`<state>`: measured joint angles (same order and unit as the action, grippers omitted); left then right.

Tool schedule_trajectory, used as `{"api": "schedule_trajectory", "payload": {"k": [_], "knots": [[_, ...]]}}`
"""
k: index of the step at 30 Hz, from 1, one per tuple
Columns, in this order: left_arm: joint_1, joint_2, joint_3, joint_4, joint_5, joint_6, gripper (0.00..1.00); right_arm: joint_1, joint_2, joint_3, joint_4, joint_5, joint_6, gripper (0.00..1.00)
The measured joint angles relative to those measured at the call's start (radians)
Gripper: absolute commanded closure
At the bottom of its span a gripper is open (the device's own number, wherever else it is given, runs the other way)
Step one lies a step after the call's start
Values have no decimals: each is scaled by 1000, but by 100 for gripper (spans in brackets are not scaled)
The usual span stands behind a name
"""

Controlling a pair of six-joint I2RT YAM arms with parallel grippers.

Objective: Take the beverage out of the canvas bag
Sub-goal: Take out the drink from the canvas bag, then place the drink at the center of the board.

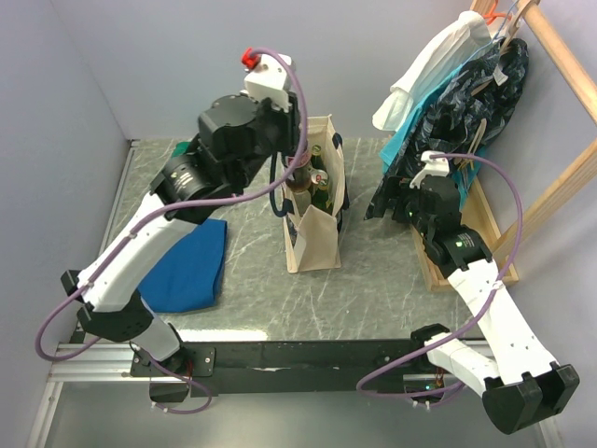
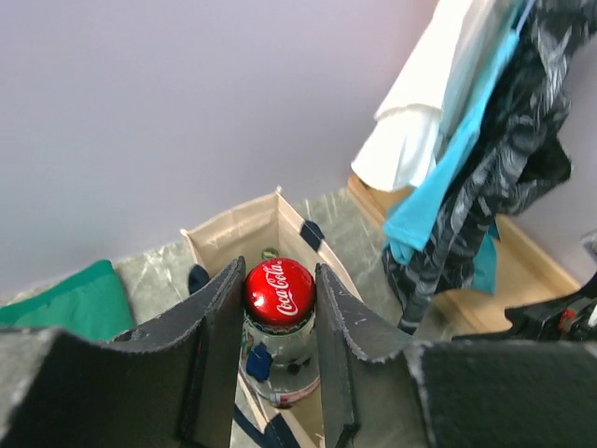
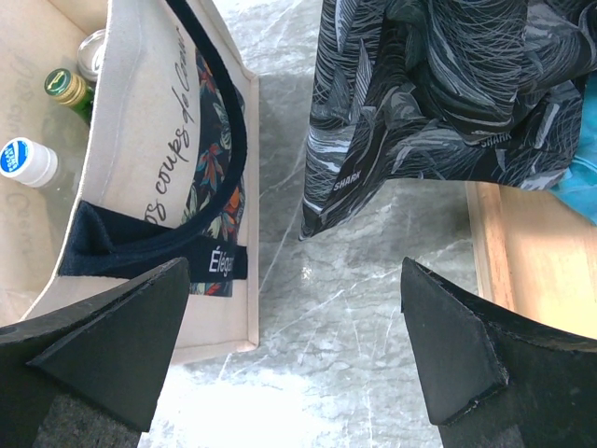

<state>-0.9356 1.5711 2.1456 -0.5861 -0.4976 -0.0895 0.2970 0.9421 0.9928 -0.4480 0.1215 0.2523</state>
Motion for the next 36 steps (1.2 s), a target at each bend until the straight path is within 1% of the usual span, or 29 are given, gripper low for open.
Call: {"api": "schedule_trajectory", "payload": {"k": [4,11,15,18,24,27,30,36], "knots": [[0,-36,0,25,-37,19,99,0,0,0,0,4,0,0],[14,-92,-18,77,-147,80,99,0,-4,0,0,10,0,0],[58,-120,-52,89,-171,90,99,0,-14,0,0,13,0,0],[111,-136,-88,92,-172,79,99,0,-23,0,0,13,0,0],[291,-138,-179,92,-89,-4,99,0,-35,0,-1,4,4,0],[360,-134,-231,87,-39,-30,99,0,-44,0,-1,-3,8,0],[414,-112,-266,87,13,-55,99,0,-52,0,0,-4,12,0],[476,-71,-335,121,114,-93,99,0,-52,0,0,4,12,0]]}}
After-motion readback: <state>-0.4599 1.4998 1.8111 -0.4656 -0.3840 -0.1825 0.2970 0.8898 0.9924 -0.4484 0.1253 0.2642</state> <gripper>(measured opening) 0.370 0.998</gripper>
